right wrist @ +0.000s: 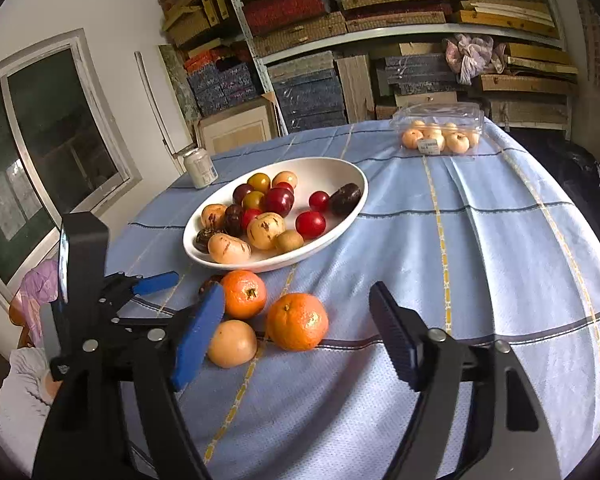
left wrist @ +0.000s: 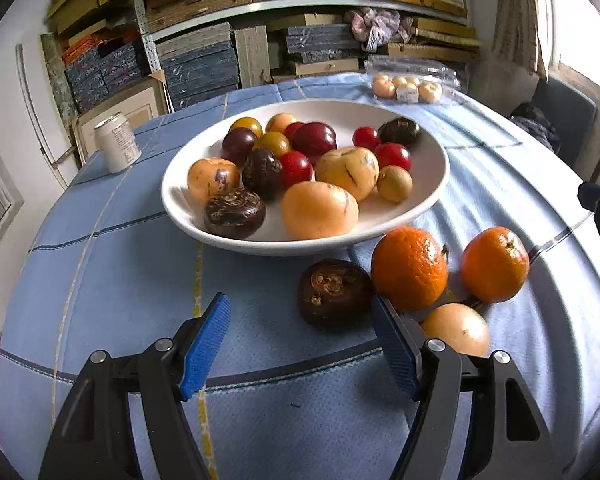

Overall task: Organize fruits
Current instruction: 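Move both open tools back and close the left tool on another brown fruit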

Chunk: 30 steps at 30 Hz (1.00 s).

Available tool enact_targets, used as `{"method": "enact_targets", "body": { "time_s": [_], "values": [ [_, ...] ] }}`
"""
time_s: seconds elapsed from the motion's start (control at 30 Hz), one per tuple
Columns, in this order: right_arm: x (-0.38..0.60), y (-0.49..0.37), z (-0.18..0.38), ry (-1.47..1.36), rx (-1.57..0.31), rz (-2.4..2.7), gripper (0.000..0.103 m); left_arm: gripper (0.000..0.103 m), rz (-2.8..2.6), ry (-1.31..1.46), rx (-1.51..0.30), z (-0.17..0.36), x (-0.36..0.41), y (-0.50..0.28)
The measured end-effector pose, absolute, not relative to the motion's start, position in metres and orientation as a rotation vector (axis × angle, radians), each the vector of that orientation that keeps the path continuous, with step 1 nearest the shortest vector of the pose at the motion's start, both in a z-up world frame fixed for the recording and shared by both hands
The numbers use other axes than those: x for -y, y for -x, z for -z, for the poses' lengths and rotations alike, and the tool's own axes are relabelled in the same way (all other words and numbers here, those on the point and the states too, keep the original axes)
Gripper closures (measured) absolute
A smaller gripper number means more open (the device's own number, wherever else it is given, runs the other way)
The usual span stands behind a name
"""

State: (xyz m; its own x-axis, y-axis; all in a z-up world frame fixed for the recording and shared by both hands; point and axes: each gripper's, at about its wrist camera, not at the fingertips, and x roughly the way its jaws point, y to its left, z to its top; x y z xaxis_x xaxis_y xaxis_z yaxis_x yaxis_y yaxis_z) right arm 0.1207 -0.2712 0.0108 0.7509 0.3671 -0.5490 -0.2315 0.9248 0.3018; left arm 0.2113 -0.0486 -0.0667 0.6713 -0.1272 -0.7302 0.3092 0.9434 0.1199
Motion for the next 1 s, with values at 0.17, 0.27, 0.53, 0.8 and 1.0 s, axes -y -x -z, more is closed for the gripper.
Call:
{"method": "enact_targets", "body": {
  "time_s": [0.17,0.27,0.53,0.8,1.0],
  "values": [
    [0.269,-0.131,-0.006,-0.213,-0.697,-0.305,0.030,0.030,0.232,-0.190,-0.857,0.073,0.042,-0.231],
    [0.266,-0.134,0.000,-0.199,-0.723,-0.293,0.030,0.030,0.217,-0.131,-0.883,0.074,0.033,-0.242],
    [0.249,-0.142,0.015,-0.123,-0.782,-0.293,0.030,0.052,0.243,-0.167,-0.862,0.072,0.037,-0.231],
    [0.237,-0.154,0.021,-0.090,-0.801,-0.300,0.030,0.060,0.259,-0.179,-0.856,0.072,0.042,-0.228],
    [0.224,-0.164,0.025,-0.057,-0.817,-0.305,0.031,0.060,0.262,-0.157,-0.861,0.071,0.040,-0.227]
  ]
}}
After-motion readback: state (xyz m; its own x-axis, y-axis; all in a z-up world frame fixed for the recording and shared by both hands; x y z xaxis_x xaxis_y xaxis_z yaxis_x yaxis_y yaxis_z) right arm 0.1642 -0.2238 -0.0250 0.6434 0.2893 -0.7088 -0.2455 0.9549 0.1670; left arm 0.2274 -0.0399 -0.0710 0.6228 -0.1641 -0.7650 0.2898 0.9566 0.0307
